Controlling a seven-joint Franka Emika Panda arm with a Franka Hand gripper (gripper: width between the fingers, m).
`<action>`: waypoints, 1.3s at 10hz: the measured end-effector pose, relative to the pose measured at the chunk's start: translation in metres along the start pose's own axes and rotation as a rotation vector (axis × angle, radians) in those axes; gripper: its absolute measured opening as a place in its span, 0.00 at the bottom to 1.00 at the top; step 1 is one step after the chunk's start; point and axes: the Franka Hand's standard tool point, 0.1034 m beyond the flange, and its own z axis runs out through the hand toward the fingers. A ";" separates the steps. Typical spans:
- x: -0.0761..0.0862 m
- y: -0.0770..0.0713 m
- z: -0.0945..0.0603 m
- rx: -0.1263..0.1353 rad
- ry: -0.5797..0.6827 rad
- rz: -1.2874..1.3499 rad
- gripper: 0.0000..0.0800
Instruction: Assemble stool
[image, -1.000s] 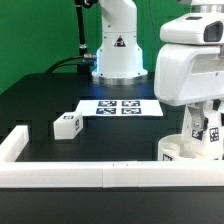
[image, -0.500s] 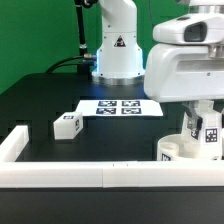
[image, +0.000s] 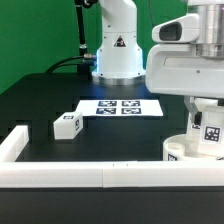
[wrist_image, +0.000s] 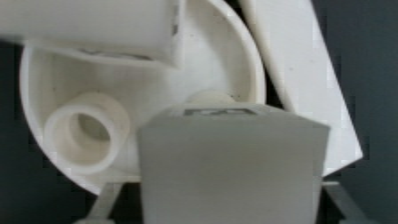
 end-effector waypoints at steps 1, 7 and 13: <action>0.001 0.001 0.001 0.007 0.004 0.020 0.42; 0.001 0.001 0.002 0.035 -0.015 0.569 0.42; -0.006 -0.007 0.005 0.091 -0.065 1.222 0.42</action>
Offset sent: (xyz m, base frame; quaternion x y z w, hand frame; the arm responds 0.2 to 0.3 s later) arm 0.0000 0.0000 0.0000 0.0000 0.0000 0.1296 0.9916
